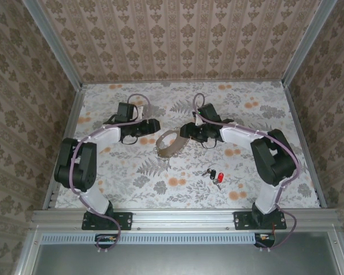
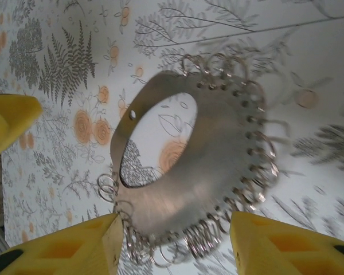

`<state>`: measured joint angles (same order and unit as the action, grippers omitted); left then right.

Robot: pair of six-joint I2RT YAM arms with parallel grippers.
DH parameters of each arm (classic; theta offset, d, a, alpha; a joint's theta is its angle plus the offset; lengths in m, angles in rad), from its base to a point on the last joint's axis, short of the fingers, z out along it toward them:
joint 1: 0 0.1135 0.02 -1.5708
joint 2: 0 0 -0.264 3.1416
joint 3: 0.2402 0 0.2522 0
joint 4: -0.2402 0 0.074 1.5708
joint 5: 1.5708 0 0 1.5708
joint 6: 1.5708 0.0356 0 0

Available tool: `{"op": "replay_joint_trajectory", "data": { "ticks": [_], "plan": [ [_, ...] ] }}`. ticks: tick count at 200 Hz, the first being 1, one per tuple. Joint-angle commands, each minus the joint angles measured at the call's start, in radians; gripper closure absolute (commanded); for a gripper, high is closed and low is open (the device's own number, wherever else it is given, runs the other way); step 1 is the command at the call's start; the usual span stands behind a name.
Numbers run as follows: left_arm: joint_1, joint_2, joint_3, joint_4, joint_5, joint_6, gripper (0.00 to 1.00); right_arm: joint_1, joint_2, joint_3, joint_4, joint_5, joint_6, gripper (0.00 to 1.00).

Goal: Put the keys on the keyring

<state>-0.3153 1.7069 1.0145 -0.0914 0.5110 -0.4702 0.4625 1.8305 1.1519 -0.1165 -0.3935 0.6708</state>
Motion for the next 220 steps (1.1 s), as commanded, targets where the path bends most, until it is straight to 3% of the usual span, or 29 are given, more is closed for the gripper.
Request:
{"op": "replay_joint_trajectory", "data": {
  "ticks": [1,60,90,162,220],
  "plan": [
    [-0.016,0.041,0.054,-0.020,0.077,-0.020,0.32,0.017,0.056,0.070,-0.037,0.006,0.038,0.47],
    [-0.027,0.037,0.026,-0.016,0.032,-0.032,0.32,0.025,0.182,0.163,-0.108,0.008,0.022,0.49],
    [-0.035,0.023,0.002,-0.007,0.018,-0.041,0.32,0.027,0.188,0.115,-0.105,-0.006,0.008,0.49],
    [-0.071,0.006,-0.016,-0.016,-0.005,-0.041,0.32,0.062,0.037,-0.141,-0.058,0.015,0.027,0.48],
    [-0.125,0.008,-0.059,-0.060,0.005,-0.044,0.30,0.067,-0.073,-0.187,-0.094,0.057,0.017,0.47]
  ]
}}
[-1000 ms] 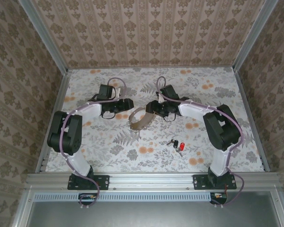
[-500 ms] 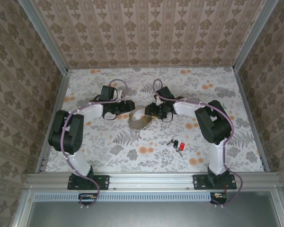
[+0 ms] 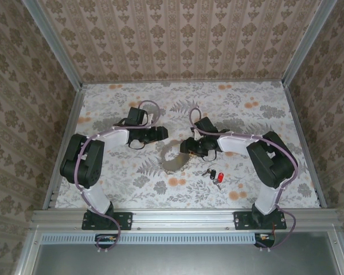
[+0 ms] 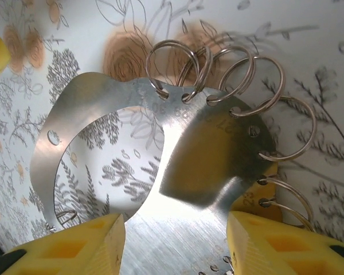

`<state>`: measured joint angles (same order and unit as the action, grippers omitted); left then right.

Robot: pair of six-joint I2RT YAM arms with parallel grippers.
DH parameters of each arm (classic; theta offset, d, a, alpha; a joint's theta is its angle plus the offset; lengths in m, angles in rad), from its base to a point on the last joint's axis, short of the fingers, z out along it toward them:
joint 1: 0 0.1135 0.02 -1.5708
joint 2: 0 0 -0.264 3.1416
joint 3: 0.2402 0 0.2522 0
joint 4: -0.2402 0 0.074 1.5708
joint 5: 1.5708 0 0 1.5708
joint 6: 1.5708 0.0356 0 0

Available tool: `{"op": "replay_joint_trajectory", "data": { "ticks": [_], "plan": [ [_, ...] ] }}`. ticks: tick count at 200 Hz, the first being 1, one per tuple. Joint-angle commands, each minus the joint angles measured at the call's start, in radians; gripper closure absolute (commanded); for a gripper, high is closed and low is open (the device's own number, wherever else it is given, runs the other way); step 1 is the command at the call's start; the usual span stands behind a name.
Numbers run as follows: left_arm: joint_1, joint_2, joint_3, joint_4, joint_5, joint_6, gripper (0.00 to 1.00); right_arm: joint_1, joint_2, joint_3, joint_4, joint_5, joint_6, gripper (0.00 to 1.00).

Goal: Put the keys on the keyring

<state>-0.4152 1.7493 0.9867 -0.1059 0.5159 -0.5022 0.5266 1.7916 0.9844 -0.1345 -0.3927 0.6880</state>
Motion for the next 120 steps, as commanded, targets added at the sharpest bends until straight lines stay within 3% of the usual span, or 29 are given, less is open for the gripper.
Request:
{"op": "replay_joint_trajectory", "data": {
  "ticks": [1,120],
  "plan": [
    [-0.026,-0.033,-0.034,-0.045,0.001,-0.012,0.30,0.003,-0.033,-0.020,-0.077,0.058,0.000,0.47],
    [-0.036,-0.050,-0.100,-0.020,0.073,-0.045,0.30,0.001,0.057,-0.090,-0.014,0.078,0.026,0.48]
  ]
}}
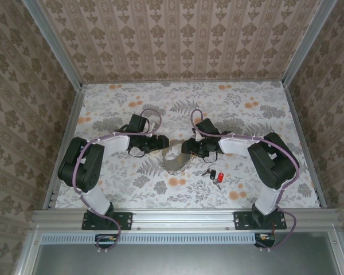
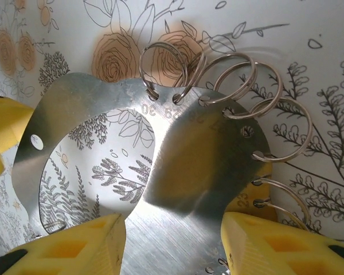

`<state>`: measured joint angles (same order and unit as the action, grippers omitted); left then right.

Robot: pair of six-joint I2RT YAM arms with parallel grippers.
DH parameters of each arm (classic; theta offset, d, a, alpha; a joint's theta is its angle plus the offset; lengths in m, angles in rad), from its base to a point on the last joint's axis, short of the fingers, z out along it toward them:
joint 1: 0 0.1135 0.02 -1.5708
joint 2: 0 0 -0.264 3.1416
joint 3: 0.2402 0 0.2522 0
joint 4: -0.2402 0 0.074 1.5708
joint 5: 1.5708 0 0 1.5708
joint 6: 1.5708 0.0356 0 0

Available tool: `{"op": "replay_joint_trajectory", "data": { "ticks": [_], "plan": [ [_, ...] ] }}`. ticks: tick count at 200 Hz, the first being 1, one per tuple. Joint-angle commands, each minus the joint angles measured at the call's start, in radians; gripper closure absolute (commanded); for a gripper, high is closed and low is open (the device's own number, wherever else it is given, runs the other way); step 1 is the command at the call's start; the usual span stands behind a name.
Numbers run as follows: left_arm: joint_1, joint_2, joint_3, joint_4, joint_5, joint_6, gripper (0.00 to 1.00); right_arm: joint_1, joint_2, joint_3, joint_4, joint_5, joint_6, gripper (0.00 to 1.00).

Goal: Put the keys on the keyring

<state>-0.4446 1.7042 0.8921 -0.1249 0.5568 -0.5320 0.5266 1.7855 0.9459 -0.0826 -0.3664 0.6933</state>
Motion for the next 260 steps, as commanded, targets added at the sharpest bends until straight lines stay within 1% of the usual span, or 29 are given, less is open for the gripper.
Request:
{"op": "replay_joint_trajectory", "data": {
  "ticks": [1,21,23,55,87,111,121,143,151,159,186,198,212,221,236,244,252,260],
  "plan": [
    [-0.006,-0.004,-0.005,-0.001,0.031,-0.016,0.30,0.001,0.063,-0.052,-0.066,0.053,0.020,0.48],
    [-0.006,0.007,0.000,-0.001,0.038,-0.018,0.33,0.001,0.066,-0.056,-0.062,0.055,0.022,0.48],
    [-0.027,0.009,0.002,0.001,0.039,-0.019,0.33,0.002,0.066,-0.056,-0.062,0.054,0.022,0.48],
    [-0.048,0.032,0.017,0.017,0.079,-0.022,0.44,0.001,0.065,-0.058,-0.061,0.058,0.018,0.48],
    [-0.052,0.049,0.027,0.029,0.080,-0.026,0.53,0.000,0.068,-0.059,-0.060,0.059,0.016,0.48],
    [-0.052,0.045,0.032,0.028,0.080,-0.025,0.63,-0.002,0.067,-0.056,-0.060,0.057,0.013,0.48],
    [-0.053,0.043,0.034,0.024,0.080,-0.023,0.73,-0.002,0.065,-0.053,-0.063,0.057,0.010,0.48],
    [-0.053,0.028,0.034,0.024,0.080,-0.020,0.89,-0.005,0.057,-0.047,-0.065,0.056,0.005,0.48],
    [-0.053,0.018,0.031,0.029,0.080,-0.023,0.93,-0.005,0.050,-0.046,-0.060,0.054,0.003,0.48],
    [-0.051,0.006,0.028,0.038,0.080,-0.029,1.00,-0.006,0.039,-0.045,-0.055,0.053,0.003,0.48],
    [-0.048,-0.073,0.027,0.054,0.076,-0.029,1.00,-0.006,-0.044,-0.050,-0.033,0.053,0.007,0.46],
    [-0.048,-0.127,0.020,0.060,0.064,-0.024,1.00,-0.006,-0.110,-0.053,-0.023,0.056,0.001,0.45],
    [-0.047,-0.205,0.007,0.069,0.042,-0.016,1.00,-0.006,-0.205,-0.052,-0.032,0.089,-0.021,0.43],
    [-0.044,-0.255,0.002,0.072,0.030,-0.011,1.00,-0.006,-0.273,-0.050,-0.041,0.126,-0.043,0.41],
    [-0.036,-0.332,0.004,0.069,0.025,0.015,1.00,-0.006,-0.386,-0.053,-0.065,0.228,-0.073,0.39],
    [-0.033,-0.373,0.010,0.064,0.022,0.032,1.00,-0.006,-0.470,-0.062,-0.068,0.290,-0.089,0.38],
    [-0.032,-0.406,0.014,0.073,0.032,0.061,1.00,-0.006,-0.538,-0.082,-0.058,0.342,-0.101,0.36],
    [-0.032,-0.430,0.018,0.081,0.067,0.111,1.00,-0.006,-0.600,-0.107,-0.030,0.389,-0.111,0.34]
  ]
}}
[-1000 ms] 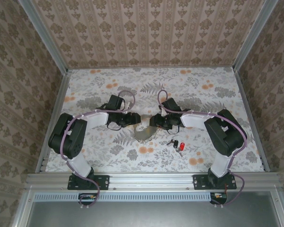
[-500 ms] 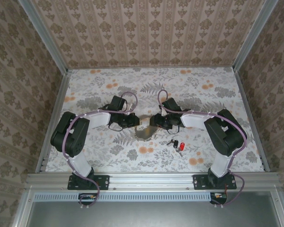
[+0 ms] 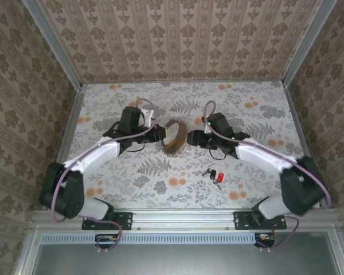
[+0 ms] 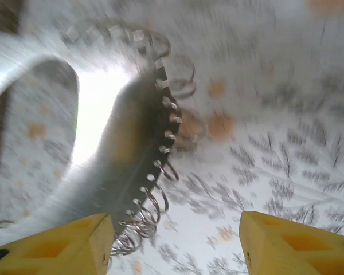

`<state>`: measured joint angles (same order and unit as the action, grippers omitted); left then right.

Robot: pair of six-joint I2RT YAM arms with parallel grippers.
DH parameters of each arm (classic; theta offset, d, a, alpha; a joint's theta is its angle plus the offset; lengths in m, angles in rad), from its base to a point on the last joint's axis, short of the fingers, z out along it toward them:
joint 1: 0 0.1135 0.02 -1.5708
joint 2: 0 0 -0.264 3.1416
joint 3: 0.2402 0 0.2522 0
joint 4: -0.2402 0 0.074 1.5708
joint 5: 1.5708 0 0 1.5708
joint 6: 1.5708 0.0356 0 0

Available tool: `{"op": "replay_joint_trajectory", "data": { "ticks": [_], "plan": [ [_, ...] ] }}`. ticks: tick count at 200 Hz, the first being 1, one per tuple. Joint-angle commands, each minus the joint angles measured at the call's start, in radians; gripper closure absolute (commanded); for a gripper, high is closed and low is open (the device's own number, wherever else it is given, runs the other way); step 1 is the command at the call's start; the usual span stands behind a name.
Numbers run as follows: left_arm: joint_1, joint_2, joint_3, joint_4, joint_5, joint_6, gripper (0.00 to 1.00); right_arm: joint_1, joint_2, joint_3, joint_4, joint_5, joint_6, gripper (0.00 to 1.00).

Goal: Put the keys on the keyring

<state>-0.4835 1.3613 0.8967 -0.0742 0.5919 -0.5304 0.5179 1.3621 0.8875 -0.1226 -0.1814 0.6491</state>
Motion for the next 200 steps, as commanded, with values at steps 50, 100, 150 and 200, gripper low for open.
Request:
{"op": "replay_joint_trajectory", "data": {
  "ticks": [50,100,150,200],
  "plan": [
    [0.021,-0.148,0.130,-0.107,0.189,0.303,1.00,0.001,-0.411,-0.283,0.336,0.233,-0.247,0.37],
    [0.065,-0.191,0.199,-0.069,0.319,0.292,0.97,0.020,-0.489,-0.308,0.294,0.126,-0.428,0.45],
    [0.072,-0.212,0.315,-0.279,0.351,0.452,1.00,0.100,-0.564,-0.373,0.361,0.164,-0.696,0.57],
    [0.088,-0.164,0.475,-0.521,0.408,0.577,1.00,0.322,-0.543,-0.395,0.506,0.351,-1.028,0.64]
  ]
}}
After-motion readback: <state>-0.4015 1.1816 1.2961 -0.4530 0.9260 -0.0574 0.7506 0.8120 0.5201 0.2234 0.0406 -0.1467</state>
